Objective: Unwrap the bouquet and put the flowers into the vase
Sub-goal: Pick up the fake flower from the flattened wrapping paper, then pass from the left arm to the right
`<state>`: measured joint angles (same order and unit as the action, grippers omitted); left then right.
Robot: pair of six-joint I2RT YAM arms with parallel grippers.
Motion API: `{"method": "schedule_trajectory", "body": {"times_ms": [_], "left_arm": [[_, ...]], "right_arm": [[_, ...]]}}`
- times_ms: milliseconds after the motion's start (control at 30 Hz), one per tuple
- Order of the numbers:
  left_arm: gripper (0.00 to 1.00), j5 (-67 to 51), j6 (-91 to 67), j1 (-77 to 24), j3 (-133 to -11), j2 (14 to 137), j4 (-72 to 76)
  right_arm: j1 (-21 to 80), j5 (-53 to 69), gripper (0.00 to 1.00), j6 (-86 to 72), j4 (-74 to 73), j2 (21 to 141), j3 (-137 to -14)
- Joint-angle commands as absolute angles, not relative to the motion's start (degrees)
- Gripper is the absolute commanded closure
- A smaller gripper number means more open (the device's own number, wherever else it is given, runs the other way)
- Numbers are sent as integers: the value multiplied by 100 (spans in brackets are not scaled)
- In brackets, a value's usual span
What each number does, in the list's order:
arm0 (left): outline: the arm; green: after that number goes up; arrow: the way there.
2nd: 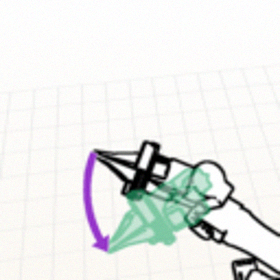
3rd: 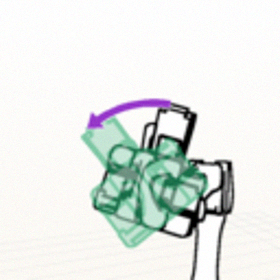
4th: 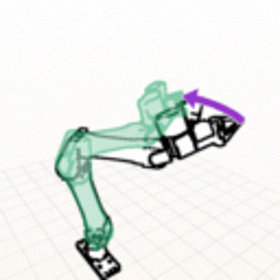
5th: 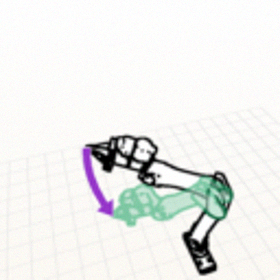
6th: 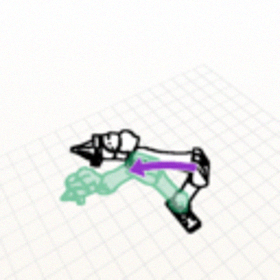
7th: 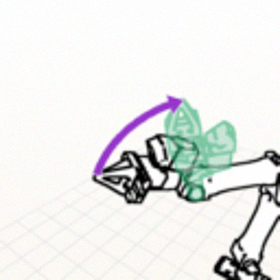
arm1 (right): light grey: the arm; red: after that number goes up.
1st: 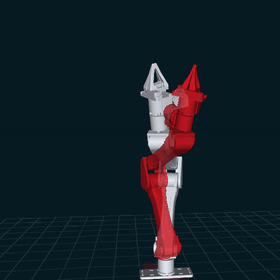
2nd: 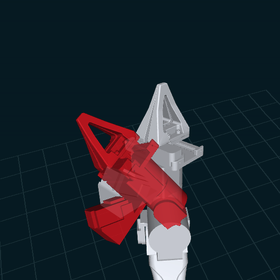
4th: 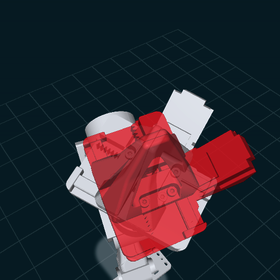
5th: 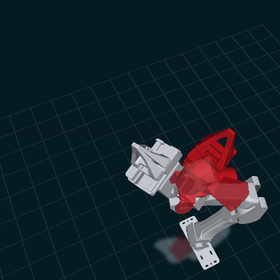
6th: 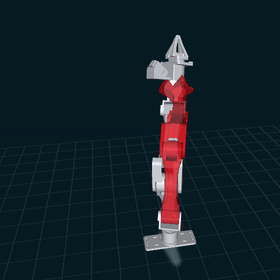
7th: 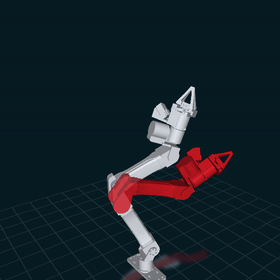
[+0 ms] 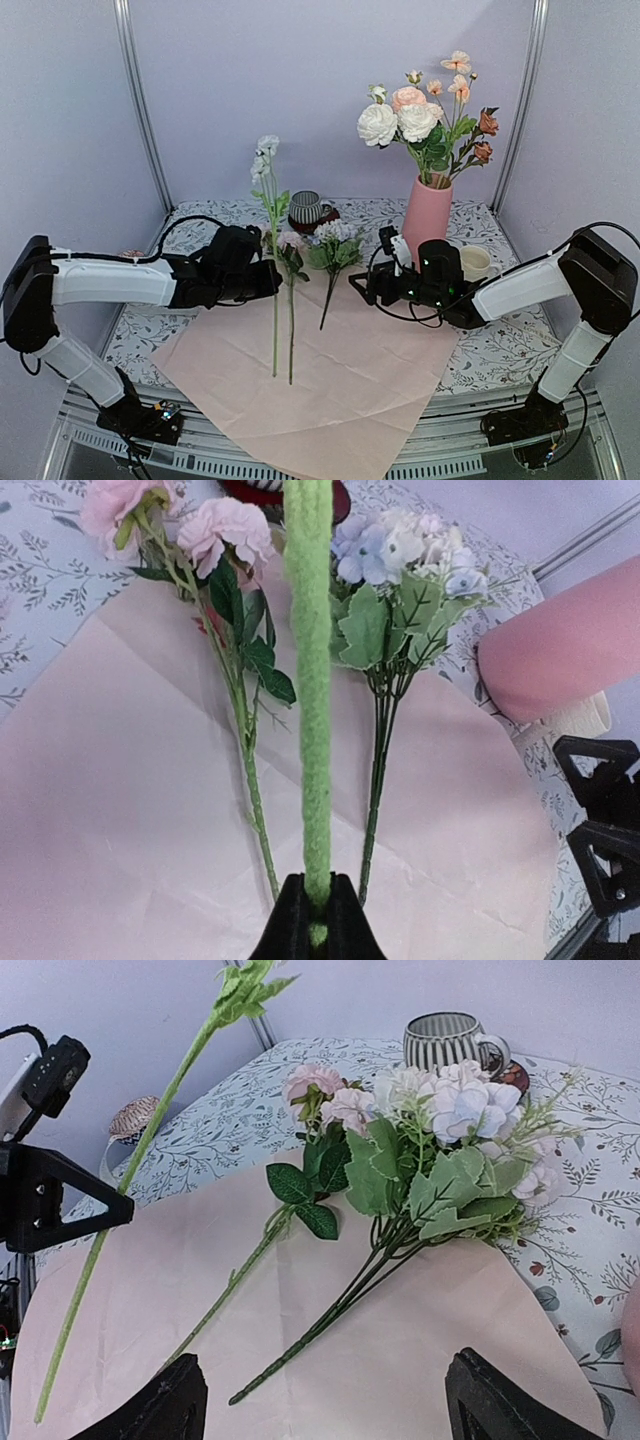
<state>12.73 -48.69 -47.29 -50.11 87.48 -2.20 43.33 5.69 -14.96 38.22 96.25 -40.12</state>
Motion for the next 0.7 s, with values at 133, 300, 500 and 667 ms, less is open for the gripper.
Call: {"method": "schedule_trajectory", "body": {"times_ms": [133, 300, 500, 667], "left_arm": [[98, 1502, -4021, -4861, -4041, 7191, 431], [98, 787, -3112, -4865, -3089, 5872, 1721], [95, -342, -2531, -4878, -2399, 4737, 2641], [93, -1045, -2302, -4959, -2426, 4606, 2878]], "right_arm": [[4562, 1242, 15, -1052, 3624, 9125, -4199], [4796, 1215, 15, -943, 3063, 8499, -4381], [5002, 1595, 15, -1468, 2698, 8022, -4850], [5035, 2278, 15, -1992, 2522, 7991, -5388]]}}
